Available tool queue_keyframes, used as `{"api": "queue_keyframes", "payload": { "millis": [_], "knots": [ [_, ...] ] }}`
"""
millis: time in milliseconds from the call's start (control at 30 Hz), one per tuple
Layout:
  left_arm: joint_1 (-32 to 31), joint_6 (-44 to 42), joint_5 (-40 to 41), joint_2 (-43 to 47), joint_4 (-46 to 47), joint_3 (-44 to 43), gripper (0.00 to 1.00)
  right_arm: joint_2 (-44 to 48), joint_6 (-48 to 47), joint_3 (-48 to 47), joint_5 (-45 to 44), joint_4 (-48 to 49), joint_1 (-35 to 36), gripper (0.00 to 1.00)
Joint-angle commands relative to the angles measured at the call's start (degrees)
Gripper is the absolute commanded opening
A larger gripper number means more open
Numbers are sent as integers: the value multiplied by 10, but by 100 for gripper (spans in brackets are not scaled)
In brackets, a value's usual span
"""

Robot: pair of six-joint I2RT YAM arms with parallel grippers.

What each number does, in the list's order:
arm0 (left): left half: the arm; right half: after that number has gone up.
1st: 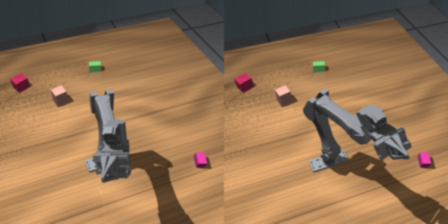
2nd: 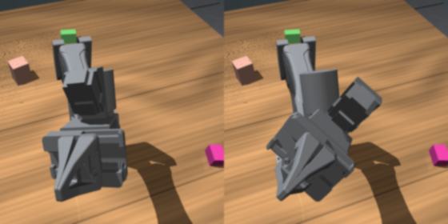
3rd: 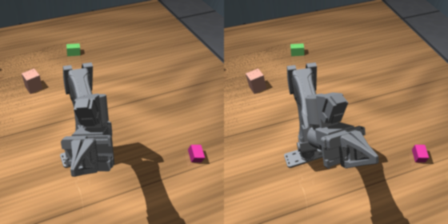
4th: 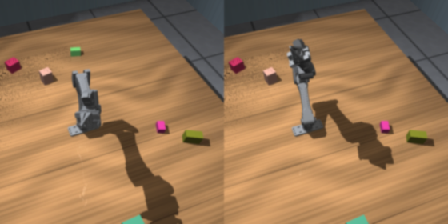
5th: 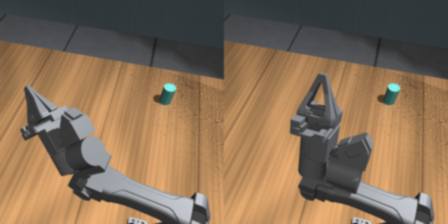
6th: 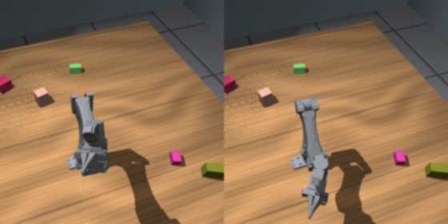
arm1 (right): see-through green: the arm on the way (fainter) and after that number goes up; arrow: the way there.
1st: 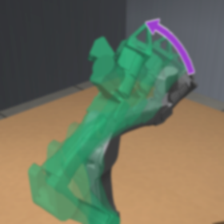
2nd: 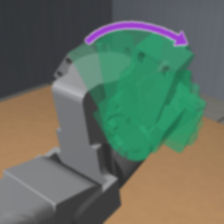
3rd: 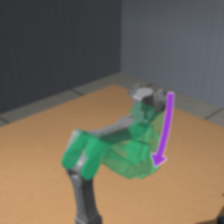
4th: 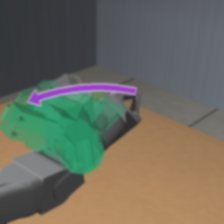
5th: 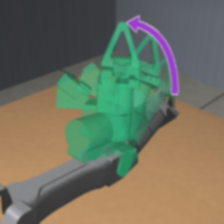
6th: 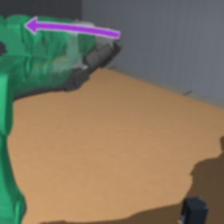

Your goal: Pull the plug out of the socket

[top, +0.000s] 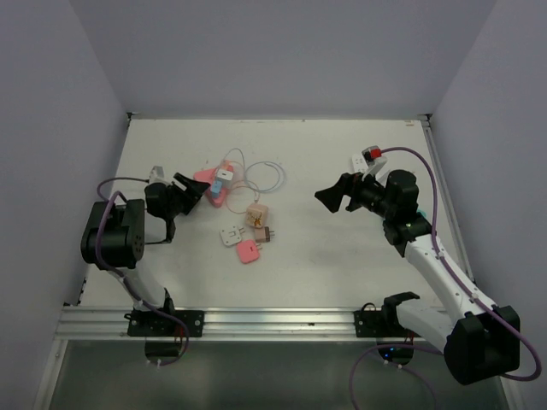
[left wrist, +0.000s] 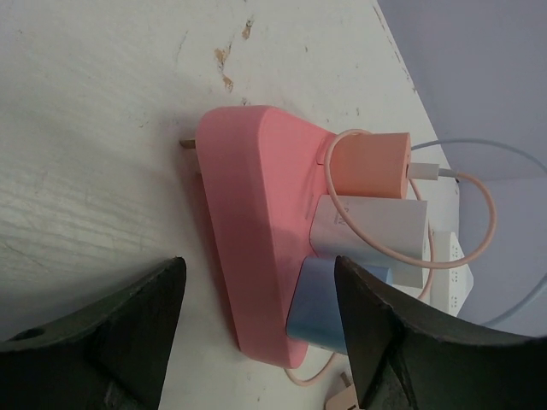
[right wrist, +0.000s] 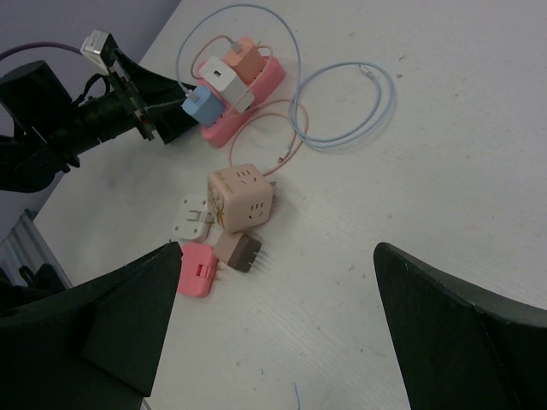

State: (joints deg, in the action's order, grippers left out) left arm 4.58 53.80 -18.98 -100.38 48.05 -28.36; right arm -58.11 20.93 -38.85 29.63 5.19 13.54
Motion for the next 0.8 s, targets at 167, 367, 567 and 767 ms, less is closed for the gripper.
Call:
{"api": "queue_keyframes", "payload": {
  "millis": [167, 367, 567, 767],
  "knots": [
    [-14, 31, 10, -70, 119, -20, 72, 7, -13, 3, 1, 16, 7, 99],
    [-26, 26, 13, -107, 145, -49, 68, 6, -17, 3, 0, 14, 9, 99],
    [-28, 25, 2, -123, 182, -51, 46, -4, -20, -3, 7, 12, 16, 99],
    [-28, 19, -11, -79, 223, -24, 11, -24, -16, -17, 10, 8, 36, 99]
  ]
}}
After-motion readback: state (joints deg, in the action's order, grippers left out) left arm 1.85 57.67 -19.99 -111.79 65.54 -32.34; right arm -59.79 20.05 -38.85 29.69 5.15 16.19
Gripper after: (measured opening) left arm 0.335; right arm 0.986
